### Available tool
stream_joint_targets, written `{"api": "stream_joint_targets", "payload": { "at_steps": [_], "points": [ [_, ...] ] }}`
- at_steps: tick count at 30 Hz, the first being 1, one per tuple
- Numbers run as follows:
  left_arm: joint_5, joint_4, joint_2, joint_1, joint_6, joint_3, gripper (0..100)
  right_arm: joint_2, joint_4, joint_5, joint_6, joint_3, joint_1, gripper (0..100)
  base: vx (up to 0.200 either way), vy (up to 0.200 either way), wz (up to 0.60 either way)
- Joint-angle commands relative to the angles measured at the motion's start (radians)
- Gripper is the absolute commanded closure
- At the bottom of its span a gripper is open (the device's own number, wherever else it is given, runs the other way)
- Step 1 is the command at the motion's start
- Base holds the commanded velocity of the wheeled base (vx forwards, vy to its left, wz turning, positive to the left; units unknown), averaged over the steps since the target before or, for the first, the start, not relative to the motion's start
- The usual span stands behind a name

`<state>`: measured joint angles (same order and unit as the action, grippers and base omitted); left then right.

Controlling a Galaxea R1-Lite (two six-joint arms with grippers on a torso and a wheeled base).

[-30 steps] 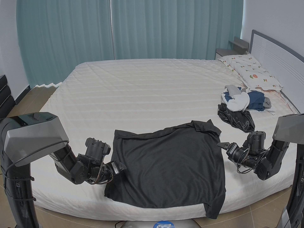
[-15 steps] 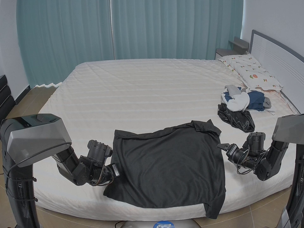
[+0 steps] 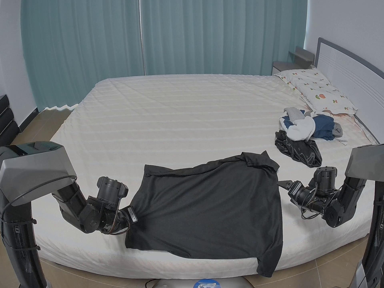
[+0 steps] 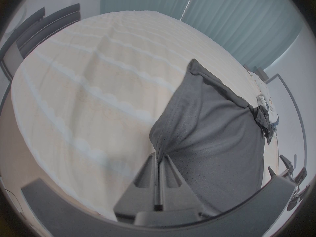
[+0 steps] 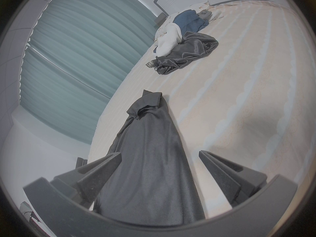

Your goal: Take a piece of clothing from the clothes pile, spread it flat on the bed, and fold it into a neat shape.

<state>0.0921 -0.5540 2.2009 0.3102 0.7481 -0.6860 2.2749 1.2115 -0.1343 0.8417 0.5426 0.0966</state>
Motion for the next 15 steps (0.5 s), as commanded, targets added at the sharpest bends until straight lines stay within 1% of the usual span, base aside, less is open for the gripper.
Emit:
{"api": "stream_joint_targets", "payload": {
  "at_steps": [1,4,6,8,10,11,12,15],
  "points": [
    [0.003,0.002,-0.027,-0.034,-0.003,0.016,100,0.003,0.0,-0.001,-0.001,0.004,-0.014,0,0.0,0.0,0.0],
    [0.003,0.005,-0.039,-0.057,-0.024,0.023,100,0.005,0.0,-0.001,-0.001,0.007,-0.018,0,0.0,0.0,0.0],
    [0.006,0.032,-0.053,-0.069,-0.046,0.031,100,0.006,0.0,-0.002,-0.001,0.005,-0.018,0,0.0,0.0,0.0],
    [0.026,0.085,-0.066,-0.076,-0.067,0.029,100,0.006,-0.001,-0.002,-0.001,0.005,-0.018,0,0.0,0.0,0.0],
    [0.07,0.14,-0.078,-0.095,-0.095,0.019,100,0.015,-0.001,-0.001,-0.001,0.007,-0.018,0,0.0,0.0,0.0],
    [0.074,0.141,-0.078,-0.097,-0.096,0.019,100,0.017,-0.001,-0.001,-0.001,0.007,-0.018,0,0.0,0.0,0.0],
    [0.1,0.149,-0.085,-0.114,-0.107,0.017,100,0.02,-0.001,-0.001,-0.001,0.008,-0.018,0,0.0,0.0,0.0],
    [0.109,0.157,-0.09,-0.149,-0.134,0.017,100,0.031,0.0,-0.002,-0.001,0.01,-0.017,0,0.0,0.0,0.0]
  ]
}}
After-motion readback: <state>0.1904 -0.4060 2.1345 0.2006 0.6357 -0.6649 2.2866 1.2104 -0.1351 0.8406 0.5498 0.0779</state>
